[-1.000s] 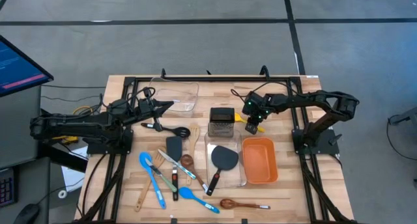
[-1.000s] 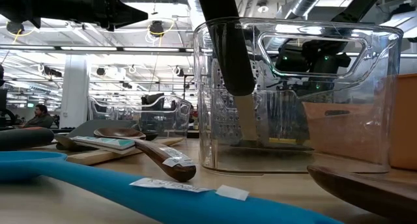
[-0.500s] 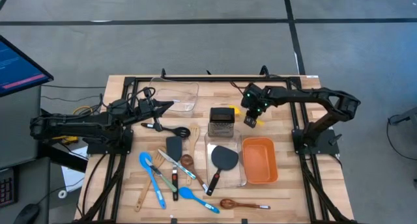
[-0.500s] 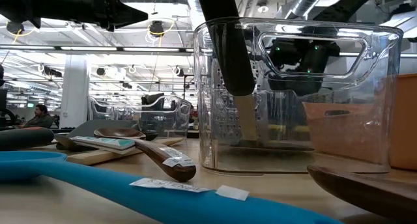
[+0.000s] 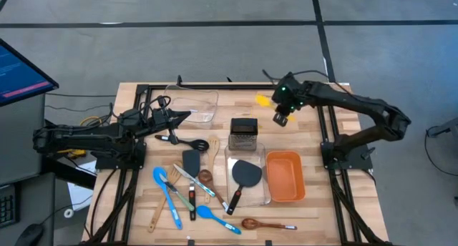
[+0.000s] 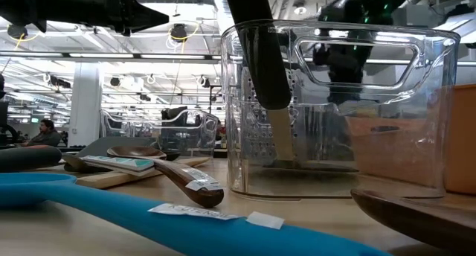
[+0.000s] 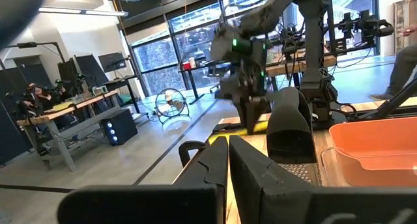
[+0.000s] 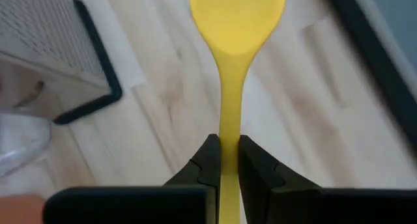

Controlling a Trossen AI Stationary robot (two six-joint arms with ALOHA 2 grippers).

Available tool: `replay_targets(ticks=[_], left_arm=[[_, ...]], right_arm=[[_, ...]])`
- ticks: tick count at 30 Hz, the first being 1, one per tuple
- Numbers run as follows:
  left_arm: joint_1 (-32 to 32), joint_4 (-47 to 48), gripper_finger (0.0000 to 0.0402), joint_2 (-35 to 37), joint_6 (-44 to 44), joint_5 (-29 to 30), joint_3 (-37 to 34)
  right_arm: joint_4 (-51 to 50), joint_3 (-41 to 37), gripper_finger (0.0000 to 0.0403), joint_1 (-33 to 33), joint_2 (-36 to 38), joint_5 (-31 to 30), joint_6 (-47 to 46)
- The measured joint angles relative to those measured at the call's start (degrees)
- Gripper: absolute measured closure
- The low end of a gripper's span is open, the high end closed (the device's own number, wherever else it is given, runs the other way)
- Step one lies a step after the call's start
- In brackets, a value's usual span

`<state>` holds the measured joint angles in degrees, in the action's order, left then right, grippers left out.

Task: Pick & Place Kitchen Items
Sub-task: Put the yellow ladle into the top transparent bin

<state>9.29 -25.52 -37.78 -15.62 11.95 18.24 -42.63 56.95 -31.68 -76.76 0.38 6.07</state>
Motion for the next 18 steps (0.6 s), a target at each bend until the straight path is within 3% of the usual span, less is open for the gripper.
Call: replay_targets(ticks=[10,14,18], left_arm=[[0.0,-2.59,0.0399,-0.2,1.29,0.0,0.0],[-0.01,-6.76,0.0393,-2.54,2.54,-0.01,0.02],[0.0,-13.18,0.0362,-7.9,2.58,-0.01,0.02]], right_arm=[[-0.76,6.17,0.0382,3.02,7.68,-15.28,0.18],[5.44,6.49,0.0382,5.89,7.09,-21.51,3.27],[15.37,6.49,0.0382,8.62,4.99,-23.03,7.62]])
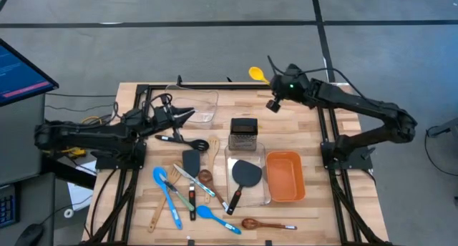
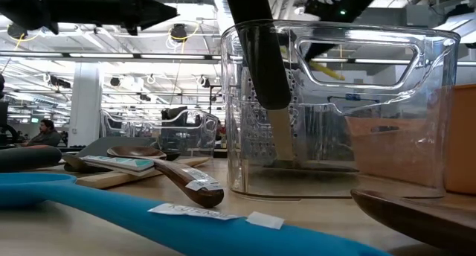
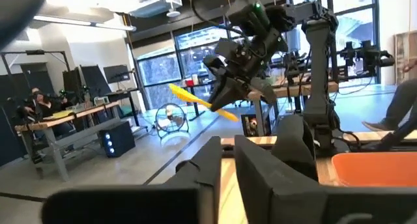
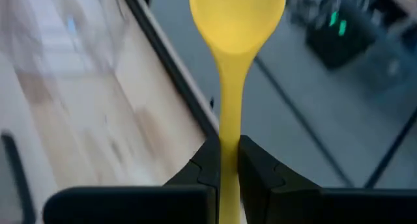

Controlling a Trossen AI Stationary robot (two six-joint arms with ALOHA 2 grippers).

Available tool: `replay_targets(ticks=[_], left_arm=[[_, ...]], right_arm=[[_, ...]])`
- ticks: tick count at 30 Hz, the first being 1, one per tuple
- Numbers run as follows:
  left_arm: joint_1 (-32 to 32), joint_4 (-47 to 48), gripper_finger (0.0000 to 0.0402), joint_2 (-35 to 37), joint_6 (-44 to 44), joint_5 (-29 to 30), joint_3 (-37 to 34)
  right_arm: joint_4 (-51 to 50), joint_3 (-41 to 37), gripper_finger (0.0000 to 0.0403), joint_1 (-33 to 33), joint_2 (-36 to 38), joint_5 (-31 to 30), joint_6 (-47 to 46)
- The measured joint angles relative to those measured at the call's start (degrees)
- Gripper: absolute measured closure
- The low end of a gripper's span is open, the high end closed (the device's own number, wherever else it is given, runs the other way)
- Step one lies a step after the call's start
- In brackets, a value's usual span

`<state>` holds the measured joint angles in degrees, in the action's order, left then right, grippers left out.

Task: Pick & Place Kitchen Items
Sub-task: Put the yellow ladle into the top transparent bin

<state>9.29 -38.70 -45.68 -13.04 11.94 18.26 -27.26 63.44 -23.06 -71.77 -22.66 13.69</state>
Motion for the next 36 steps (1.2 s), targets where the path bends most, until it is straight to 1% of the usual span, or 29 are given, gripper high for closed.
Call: replay_targets(ticks=[2,5,7,9,11,15,17,20,25,33,36], left_arm=[[0.0,-4.54,0.0339,-3.47,0.46,0.14,0.0],[0.14,-13.9,0.0302,-8.58,3.0,2.35,0.0],[0.18,-20.53,0.0279,-11.52,4.45,4.33,0.0],[0.23,-26.96,0.0259,-14.57,4.72,4.77,0.0],[0.23,-31.04,0.0242,-17.21,4.74,4.81,0.51],[0.23,-31.79,0.0214,-22.36,4.74,4.53,4.22],[0.23,-31.72,0.0203,-25.14,4.24,3.14,6.67],[0.23,-31.79,0.0192,-28.56,1.36,2.97,10.01],[1.59,-31.74,0.0185,-32.34,-0.06,3.78,13.9],[2.81,-31.68,0.0192,-36.27,0.42,3.96,18.6],[2.81,-31.69,0.0192,-36.58,0.97,1.84,19.96]], right_arm=[[5.04,0.0,0.0382,1.52,-1.0,-0.15,2.98],[12.19,0.0,0.0382,3.83,-2.69,-1.22,6.55],[16.91,0.0,0.0382,5.67,-4.02,-4.12,9.17],[21.83,0.0,0.0382,7.52,-5.45,-7.5,12.32],[27.1,0.0,0.0382,9.31,-7.27,-10.01,15.39],[36.48,0.0,0.0382,12.37,-11.32,-12.51,20.7],[40.66,0.04,0.0382,13.42,-13.18,-13.22,22.52],[43.7,0.05,0.0382,14.31,-14.98,-13.38,23.35],[44.29,0.32,0.0382,15.38,-15.72,-13.39,23.35],[44.25,0.35,0.0382,17.3,-15.25,-13.34,23.36],[44.05,0.35,0.0382,17.47,-15.25,-13.31,23.34]])
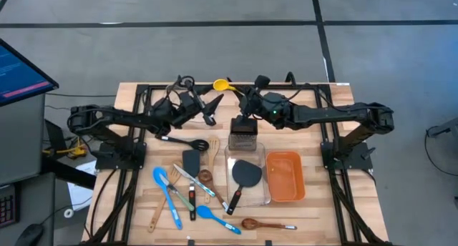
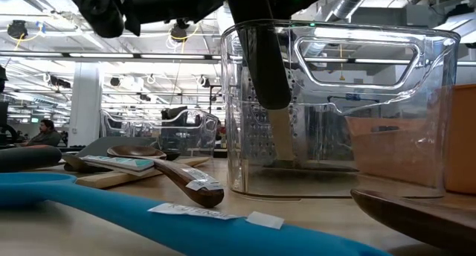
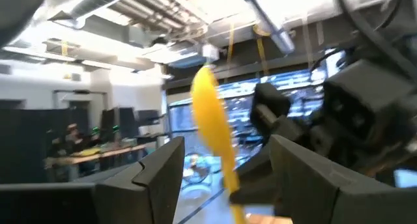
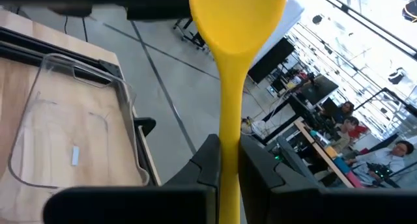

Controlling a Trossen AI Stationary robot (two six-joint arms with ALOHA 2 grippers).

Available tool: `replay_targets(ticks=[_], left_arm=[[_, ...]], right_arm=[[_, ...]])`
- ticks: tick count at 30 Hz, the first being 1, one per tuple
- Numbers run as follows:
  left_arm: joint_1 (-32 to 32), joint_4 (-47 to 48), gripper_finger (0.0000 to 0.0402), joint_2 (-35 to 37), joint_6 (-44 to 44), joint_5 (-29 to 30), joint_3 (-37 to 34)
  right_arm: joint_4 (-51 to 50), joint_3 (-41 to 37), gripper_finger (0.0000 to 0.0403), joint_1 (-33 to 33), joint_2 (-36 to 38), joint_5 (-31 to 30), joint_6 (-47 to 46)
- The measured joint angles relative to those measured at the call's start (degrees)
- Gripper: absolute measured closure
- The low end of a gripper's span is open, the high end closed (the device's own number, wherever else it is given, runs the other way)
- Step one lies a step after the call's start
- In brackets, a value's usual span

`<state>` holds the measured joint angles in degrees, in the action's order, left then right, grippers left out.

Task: Pick & Place Kitchen Items
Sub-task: Put the yellow ladle into the top transparent bin

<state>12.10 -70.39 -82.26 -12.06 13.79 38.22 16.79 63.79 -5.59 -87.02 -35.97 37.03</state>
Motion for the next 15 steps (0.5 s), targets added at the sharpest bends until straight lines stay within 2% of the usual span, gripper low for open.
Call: replay_targets(ticks=[9,15], left_arm=[[0.03,0.06,0.0211,0.0,1.21,-1.61,1.84],[1.65,0.28,0.0255,0.0,1.21,-2.23,2.21]], right_arm=[[-0.43,0.02,0.0382,-0.04,0.07,0.09,-0.02],[-0.47,0.02,0.0382,-0.04,0.07,0.09,-0.04]])
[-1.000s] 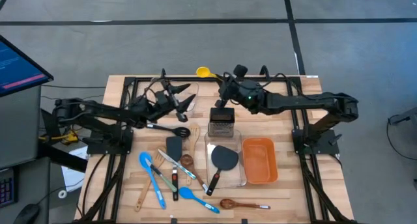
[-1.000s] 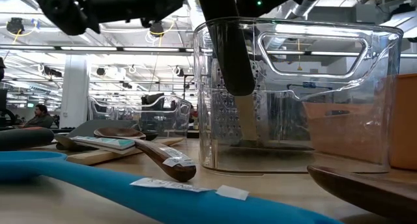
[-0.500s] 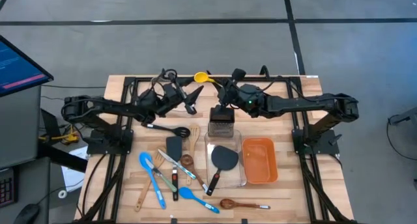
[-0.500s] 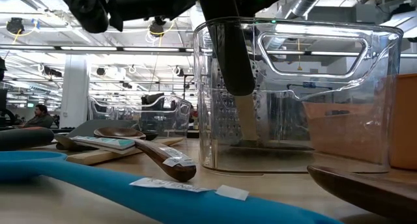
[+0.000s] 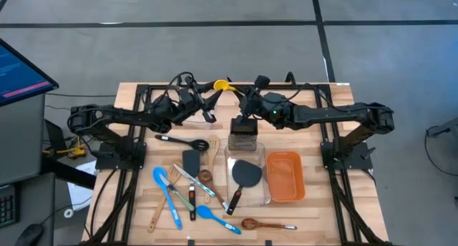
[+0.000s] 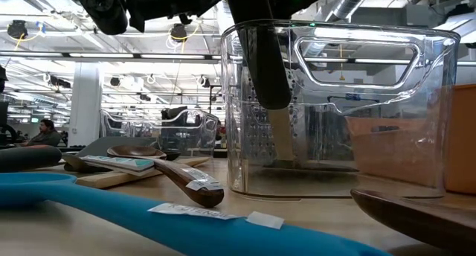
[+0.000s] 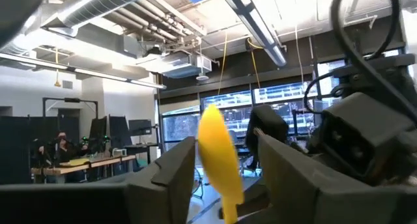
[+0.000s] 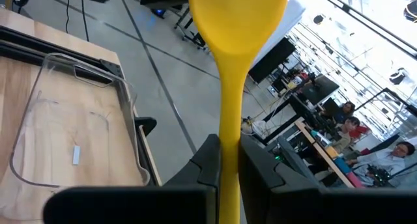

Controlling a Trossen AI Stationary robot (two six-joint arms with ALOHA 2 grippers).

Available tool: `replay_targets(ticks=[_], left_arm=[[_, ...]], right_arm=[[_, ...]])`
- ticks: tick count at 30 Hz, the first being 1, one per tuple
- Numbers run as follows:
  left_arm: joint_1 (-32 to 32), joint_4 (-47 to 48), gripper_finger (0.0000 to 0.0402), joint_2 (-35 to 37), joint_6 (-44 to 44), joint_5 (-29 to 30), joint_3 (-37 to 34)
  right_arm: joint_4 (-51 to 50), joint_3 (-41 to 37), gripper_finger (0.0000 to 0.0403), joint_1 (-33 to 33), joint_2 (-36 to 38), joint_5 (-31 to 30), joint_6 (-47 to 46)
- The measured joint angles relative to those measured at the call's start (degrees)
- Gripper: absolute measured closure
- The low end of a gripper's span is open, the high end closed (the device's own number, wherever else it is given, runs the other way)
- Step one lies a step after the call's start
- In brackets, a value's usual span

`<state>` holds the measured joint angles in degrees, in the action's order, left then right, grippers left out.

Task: Pick & Place Kitchen Items
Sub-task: Put the yellow ladle into the top transparent bin

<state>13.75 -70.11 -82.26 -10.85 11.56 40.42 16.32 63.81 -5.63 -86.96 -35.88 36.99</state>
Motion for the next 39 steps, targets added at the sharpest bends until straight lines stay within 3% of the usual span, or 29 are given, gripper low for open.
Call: replay_targets(ticks=[11,19,26,30,35,39], left_arm=[[1.01,0.74,0.0392,0.01,-0.83,-0.05,0.06],[3.42,0.85,0.0399,0.18,-3.52,-3.25,0.07],[6.37,2.64,0.04,2.6,-3.5,-10.39,0.02],[7.92,9.91,0.04,6.88,-3.76,-10.6,0.02],[10.39,17.58,0.04,13.73,-3.89,-10.58,0.02],[12.55,26.84,0.04,18.77,-3.9,-10.56,0.75]], right_arm=[[-0.04,0.0,0.0394,0.0,0.0,0.06,0.06],[0.25,0.0,0.0402,-0.29,0.0,-0.44,0.32],[-1.0,-0.02,0.0365,-0.5,2.92,-10.77,4.08],[-7.37,-0.02,0.0359,-0.95,8.06,-11.22,3.64],[-17.59,-0.04,0.0382,-2.97,15.84,-7.17,-1.14],[-28.59,-0.02,0.04,-5.89,22.19,6.49,-8.94]])
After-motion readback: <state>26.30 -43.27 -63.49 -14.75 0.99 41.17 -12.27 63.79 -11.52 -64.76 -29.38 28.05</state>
